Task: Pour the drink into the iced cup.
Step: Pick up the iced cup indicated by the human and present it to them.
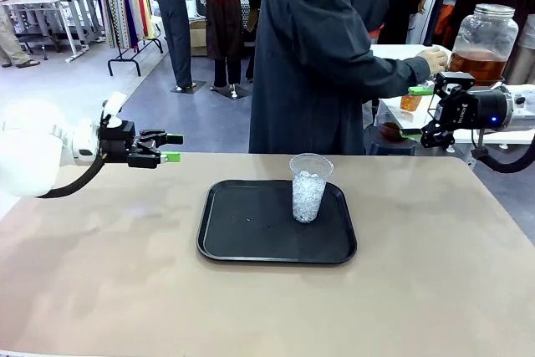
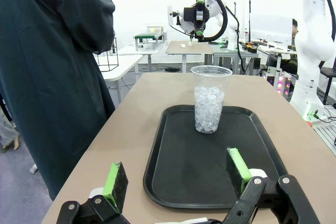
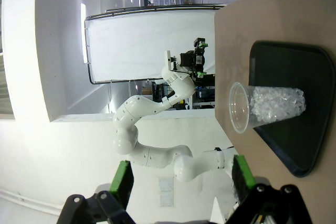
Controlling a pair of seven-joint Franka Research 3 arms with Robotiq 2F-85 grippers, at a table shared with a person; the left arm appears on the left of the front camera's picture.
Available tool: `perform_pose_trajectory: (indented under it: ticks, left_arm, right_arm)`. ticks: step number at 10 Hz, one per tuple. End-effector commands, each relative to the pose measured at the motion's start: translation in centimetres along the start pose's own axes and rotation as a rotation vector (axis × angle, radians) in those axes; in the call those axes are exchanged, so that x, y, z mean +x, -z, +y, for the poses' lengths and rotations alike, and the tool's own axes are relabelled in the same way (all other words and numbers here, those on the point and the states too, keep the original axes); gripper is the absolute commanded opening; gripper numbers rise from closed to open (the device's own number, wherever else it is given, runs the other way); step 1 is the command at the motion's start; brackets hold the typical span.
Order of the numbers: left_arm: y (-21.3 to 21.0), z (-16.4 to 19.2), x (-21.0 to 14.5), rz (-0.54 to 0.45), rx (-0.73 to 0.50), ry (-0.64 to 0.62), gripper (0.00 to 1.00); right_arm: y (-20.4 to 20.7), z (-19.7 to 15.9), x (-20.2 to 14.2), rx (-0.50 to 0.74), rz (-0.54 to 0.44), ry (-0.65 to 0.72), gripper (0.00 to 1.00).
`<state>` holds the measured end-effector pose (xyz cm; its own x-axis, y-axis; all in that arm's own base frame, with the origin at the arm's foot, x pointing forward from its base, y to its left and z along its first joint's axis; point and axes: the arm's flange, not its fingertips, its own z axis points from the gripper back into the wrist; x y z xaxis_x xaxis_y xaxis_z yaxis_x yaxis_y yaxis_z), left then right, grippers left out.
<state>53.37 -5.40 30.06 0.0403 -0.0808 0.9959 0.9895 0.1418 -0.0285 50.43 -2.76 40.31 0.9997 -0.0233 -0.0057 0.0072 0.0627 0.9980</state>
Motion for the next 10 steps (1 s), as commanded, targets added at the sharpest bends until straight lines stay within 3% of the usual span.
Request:
perform_pose_trajectory:
  ticks: [1,10]
  left_arm:
    - [0.01,0.18,0.20,0.000,0.002,0.006,1.00]
    - [0.01,0.18,0.20,0.000,0.002,0.006,1.00]
  right_arm:
    - [0.01,0.11,0.00,0.000,0.000,-0.003,1.00]
    - [0.01,0.11,0.00,0.000,0.000,-0.003,1.00]
